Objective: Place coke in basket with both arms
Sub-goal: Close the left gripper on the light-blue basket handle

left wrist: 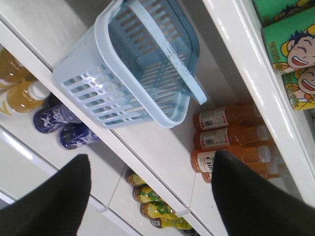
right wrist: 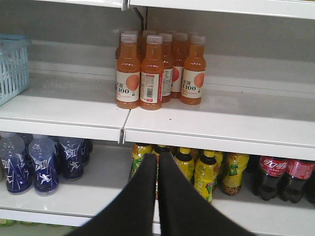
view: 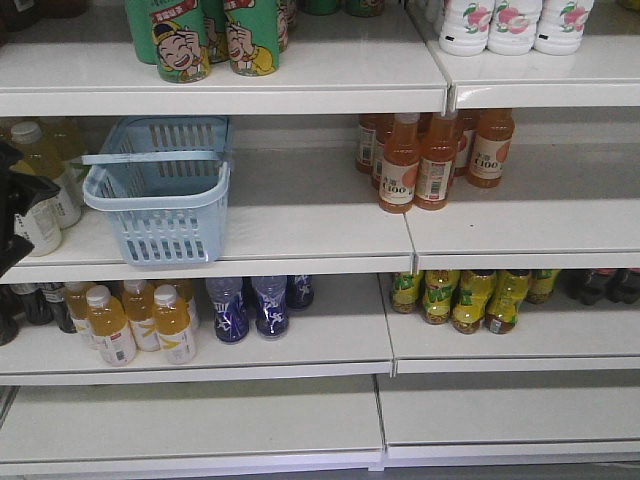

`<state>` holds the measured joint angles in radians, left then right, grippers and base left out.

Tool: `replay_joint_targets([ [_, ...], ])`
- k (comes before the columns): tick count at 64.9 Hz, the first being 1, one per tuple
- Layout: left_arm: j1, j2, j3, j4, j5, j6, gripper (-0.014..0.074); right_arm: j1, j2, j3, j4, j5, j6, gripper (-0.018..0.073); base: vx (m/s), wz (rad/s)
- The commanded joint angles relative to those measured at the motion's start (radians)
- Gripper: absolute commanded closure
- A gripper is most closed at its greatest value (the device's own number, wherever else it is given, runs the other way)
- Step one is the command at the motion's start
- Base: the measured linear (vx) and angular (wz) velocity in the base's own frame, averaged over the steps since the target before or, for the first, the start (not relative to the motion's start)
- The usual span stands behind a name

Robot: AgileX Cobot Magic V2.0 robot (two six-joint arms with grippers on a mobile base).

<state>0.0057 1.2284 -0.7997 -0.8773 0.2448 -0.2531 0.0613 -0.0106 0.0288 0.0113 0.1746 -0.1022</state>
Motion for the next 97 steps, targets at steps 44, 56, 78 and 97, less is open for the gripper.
replay_joint_targets([
  [44,-0.004,0.507,-0.405,-0.911,0.210,0.733,0.0094,0.000,-0.013,0.007,-0.002,-0.075,-0.004,0.0561,0.00,0.00],
  [56,-0.004,0.561,-0.485,-0.911,0.196,0.724,0.0094,0.000,-0.013,0.007,-0.002,-0.075,-0.004,0.0561,0.00,0.00],
  [78,-0.002,0.613,-0.517,-0.911,0.155,0.672,0.0094,0.000,-0.013,0.007,-0.002,-0.075,-0.004,0.0561,0.00,0.00],
  [97,-0.002,0.691,-0.614,-0.911,0.203,0.699,0.0094,0.000,-0.013,0.007,-0.002,-0.075,-0.004,0.0561,0.00,0.00],
])
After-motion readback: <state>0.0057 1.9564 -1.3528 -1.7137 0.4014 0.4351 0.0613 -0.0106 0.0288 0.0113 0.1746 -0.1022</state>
